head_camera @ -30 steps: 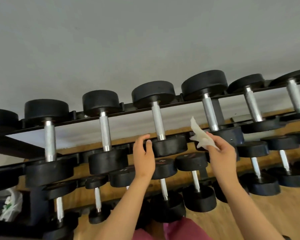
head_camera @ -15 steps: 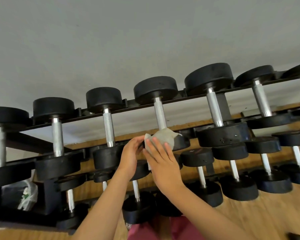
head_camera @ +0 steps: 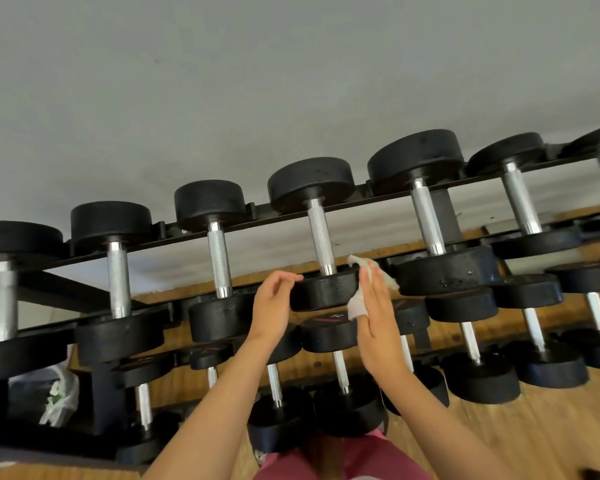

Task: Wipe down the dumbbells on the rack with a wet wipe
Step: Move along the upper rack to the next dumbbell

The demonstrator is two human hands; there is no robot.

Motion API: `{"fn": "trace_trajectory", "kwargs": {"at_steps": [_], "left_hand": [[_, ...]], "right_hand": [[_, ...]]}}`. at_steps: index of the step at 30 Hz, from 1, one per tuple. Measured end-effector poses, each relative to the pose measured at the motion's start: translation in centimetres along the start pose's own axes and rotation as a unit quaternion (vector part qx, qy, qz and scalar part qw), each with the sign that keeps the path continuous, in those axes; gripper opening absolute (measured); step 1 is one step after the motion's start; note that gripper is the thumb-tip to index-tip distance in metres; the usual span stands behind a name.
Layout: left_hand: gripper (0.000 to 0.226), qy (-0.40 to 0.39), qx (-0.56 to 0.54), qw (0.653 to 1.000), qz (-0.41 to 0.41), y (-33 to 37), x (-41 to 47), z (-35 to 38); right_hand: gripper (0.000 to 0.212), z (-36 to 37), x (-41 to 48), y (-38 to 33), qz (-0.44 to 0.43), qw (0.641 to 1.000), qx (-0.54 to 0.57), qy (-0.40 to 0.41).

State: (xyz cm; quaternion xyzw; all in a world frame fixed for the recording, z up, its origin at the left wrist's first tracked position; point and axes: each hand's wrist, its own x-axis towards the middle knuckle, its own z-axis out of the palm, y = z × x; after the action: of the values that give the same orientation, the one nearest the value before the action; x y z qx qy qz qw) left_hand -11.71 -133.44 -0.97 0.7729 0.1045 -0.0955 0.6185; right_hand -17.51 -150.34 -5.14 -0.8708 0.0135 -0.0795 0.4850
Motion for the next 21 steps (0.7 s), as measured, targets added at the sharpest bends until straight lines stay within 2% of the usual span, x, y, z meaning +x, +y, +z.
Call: {"fn": "trace_trajectory", "kwargs": {"at_steps": [2, 4, 6, 8, 11, 13, 15, 17, 21], "left_hand": [[0.019, 0.02, 0.026, 0.999, -0.007, 0.2, 0.2, 0.8], [0.018, 0.042, 0.064, 0.997, -0.015, 0.2, 0.6, 2.2], [0.017, 0.082, 0.044, 0.994, -0.056, 0.2, 1.0, 4.1], [0.015, 0.157, -0.003, 0.982, -0.108, 0.5, 1.3, 6.0], [0.015, 0.249, 0.003, 0.964, -0.097, 0.3, 1.4, 7.3], [0.017, 0.256, 0.012, 0.963, -0.079, 0.1, 1.3, 7.3], [0.018, 0.253, 0.022, 0.964, -0.077, -0.2, 1.4, 7.2], [0.019, 0.255, 0.011, 0.964, -0.077, -0.1, 1.4, 7.3], [0.019, 0.264, -0.007, 0.962, -0.072, 0.1, 1.3, 7.4]], "right_hand": [[0.067, 0.4, -0.2, 1.0, 0.064, 0.99, 0.126, 0.017], [0.058, 0.3, 0.1, 1.5, 0.166, 0.954, 0.248, 0.035], [0.048, 0.0, 0.8, 1.1, 0.235, 0.923, 0.3, 0.044], [0.04, -0.5, 1.3, 0.3, 0.255, 0.914, 0.311, 0.051], [0.044, -1.7, 2.6, -0.9, 0.23, 0.919, 0.318, 0.031], [0.036, -2.6, 4.5, -2.5, 0.203, 0.919, 0.336, -0.011], [0.034, -3.4, 7.0, -4.4, 0.152, 0.934, 0.32, -0.044], [0.037, -4.0, 9.7, -5.9, 0.099, 0.951, 0.291, -0.028], [0.041, -5.2, 14.7, -7.5, 0.033, 0.963, 0.263, 0.055]]}}
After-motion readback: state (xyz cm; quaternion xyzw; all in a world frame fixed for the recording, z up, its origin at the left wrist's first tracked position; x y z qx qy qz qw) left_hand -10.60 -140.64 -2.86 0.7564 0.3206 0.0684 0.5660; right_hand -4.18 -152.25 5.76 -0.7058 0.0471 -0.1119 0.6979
